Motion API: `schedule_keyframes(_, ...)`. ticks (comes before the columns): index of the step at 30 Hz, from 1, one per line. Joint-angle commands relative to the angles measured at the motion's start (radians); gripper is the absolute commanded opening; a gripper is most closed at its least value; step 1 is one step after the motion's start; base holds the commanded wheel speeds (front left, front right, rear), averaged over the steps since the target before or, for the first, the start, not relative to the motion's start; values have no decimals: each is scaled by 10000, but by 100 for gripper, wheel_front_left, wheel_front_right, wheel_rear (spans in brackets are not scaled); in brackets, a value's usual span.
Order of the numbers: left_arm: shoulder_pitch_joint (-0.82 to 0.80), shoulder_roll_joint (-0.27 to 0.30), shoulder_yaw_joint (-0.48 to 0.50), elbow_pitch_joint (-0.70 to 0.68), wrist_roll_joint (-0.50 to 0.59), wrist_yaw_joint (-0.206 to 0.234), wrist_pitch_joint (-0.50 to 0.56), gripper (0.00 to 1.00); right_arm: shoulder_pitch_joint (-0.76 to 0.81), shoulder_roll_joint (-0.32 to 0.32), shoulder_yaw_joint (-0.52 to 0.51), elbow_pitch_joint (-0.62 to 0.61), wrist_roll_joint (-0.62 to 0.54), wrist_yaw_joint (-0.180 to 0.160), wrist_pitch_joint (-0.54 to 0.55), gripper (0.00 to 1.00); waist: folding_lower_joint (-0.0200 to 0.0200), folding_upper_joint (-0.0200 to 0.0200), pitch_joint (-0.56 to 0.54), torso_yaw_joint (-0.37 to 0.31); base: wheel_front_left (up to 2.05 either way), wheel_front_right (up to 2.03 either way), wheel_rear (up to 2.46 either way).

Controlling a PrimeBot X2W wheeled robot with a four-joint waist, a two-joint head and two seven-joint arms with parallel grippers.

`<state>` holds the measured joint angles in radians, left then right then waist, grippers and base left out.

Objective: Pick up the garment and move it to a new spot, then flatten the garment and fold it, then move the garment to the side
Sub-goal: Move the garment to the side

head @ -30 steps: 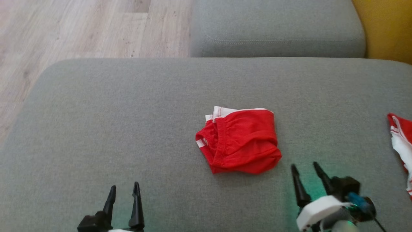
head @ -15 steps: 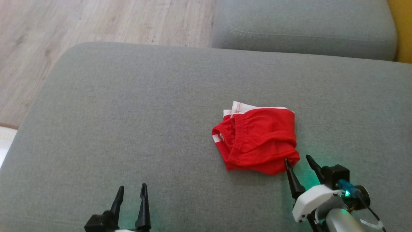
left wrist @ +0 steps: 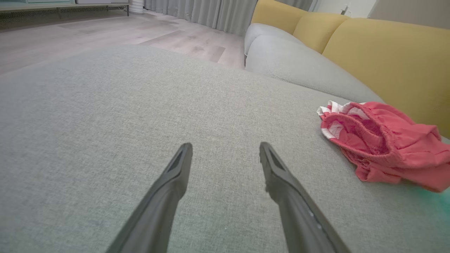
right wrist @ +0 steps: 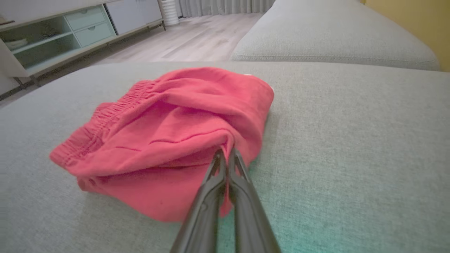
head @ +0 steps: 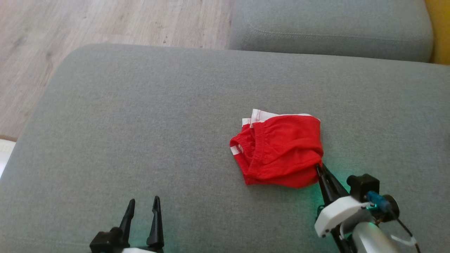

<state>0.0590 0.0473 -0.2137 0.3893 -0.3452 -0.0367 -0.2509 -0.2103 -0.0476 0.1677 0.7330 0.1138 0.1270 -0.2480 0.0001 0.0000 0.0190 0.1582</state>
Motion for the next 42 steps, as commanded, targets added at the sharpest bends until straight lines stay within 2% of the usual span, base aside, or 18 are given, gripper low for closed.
schedule_keyframes(1,-469,30,361,-307,-86,-48,-109,100,125,-26,337,-605,140,37,-137,0,-1,0,-92,-106,0,0,0)
schedule_keyframes(5,-376,30,353,-329,-220,-51,-109,100,925,-26,523,-1096,166,37,-137,0,-1,0,-153,-321,0,0,0)
schedule_keyframes(11,-304,30,315,-258,-327,-80,-109,100,1623,-26,423,-981,44,37,-137,0,-1,0,-209,-577,0,0,0)
schedule_keyframes(12,-304,30,329,-248,-329,-82,-109,100,1677,-26,421,-1023,108,37,-137,11,-1,0,-223,-615,0,0,0)
schedule_keyframes(13,-304,30,329,-248,-329,-82,-109,100,1677,-26,421,-1023,108,37,-137,11,-1,0,-223,-615,0,0,0)
schedule_keyframes(14,-305,30,347,-240,-328,-82,-109,100,1727,-26,434,-1100,245,37,-137,49,-1,0,-243,-656,0,0,0)
schedule_keyframes(15,-319,30,384,-239,-312,-77,-109,100,1810,-26,468,-1364,507,37,-137,100,-1,0,-273,-733,0,0,0)
schedule_keyframes(23,-387,30,810,-508,-54,125,-109,100,2021,-46,181,-3536,1194,37,-137,100,-1,0,-392,-1093,0,0,0)
schedule_keyframes(27,-472,30,971,-744,787,116,-109,100,1883,-39,-480,-4128,1396,37,-137,100,-1,0,-436,-1266,0,0,0)
schedule_keyframes(32,-393,30,954,-968,1612,6,-109,100,1620,-30,-922,-3902,1528,37,-137,100,-1,0,-482,-1349,0,0,0)
schedule_keyframes(42,-357,30,642,-894,1298,12,-109,100,1117,-27,-381,-2802,1850,37,-137,100,-1,0,-240,-996,0,0,0)
